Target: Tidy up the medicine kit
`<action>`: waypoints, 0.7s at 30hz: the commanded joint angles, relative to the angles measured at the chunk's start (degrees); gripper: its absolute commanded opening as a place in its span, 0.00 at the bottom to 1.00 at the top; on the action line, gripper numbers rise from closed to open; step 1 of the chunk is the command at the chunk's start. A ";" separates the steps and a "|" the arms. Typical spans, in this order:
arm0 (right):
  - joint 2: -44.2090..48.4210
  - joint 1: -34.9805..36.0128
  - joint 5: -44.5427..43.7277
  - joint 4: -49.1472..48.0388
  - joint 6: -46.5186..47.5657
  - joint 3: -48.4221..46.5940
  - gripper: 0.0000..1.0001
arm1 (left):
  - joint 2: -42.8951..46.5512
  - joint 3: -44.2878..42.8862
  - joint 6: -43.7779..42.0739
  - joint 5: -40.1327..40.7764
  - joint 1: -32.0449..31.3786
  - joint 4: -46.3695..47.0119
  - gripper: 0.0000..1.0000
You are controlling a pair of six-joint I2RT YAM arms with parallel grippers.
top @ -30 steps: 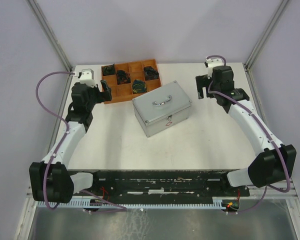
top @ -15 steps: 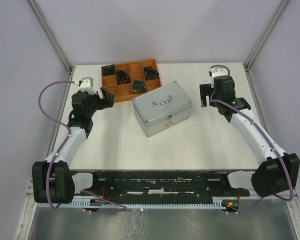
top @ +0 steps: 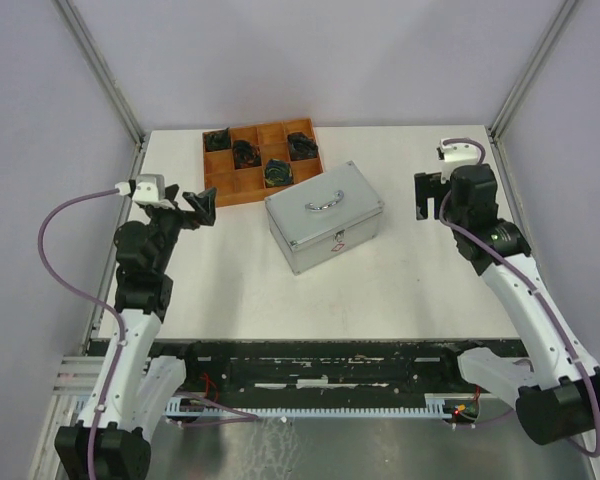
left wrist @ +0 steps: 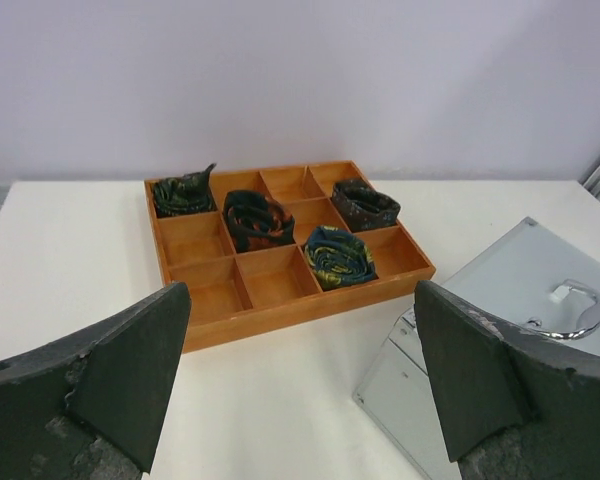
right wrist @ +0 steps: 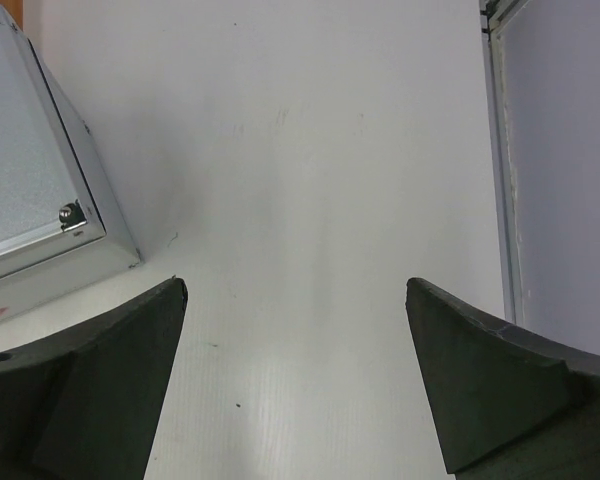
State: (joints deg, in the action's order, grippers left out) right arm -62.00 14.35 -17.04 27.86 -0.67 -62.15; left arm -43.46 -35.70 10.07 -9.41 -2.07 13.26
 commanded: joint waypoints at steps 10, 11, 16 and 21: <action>15.52 -1.50 -2.90 -4.57 7.52 8.69 1.00 | 8.86 0.17 -6.12 2.21 -0.13 -3.93 0.99; 15.80 -1.74 -2.11 -4.56 7.53 9.01 1.00 | 8.97 0.54 -6.25 2.40 -0.15 -3.61 0.99; 14.60 -2.11 -1.32 -3.86 7.08 8.78 1.00 | 8.77 2.39 -7.03 2.21 -0.12 -2.89 0.99; 14.90 -2.22 -1.07 -3.86 7.47 9.02 1.00 | 9.29 2.40 -7.10 2.49 -0.13 -3.54 0.99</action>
State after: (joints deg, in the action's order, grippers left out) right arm -47.75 12.34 -18.02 26.17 6.04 -53.19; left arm -34.79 -33.21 5.67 -7.75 -2.07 8.69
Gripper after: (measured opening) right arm 0.999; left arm 0.994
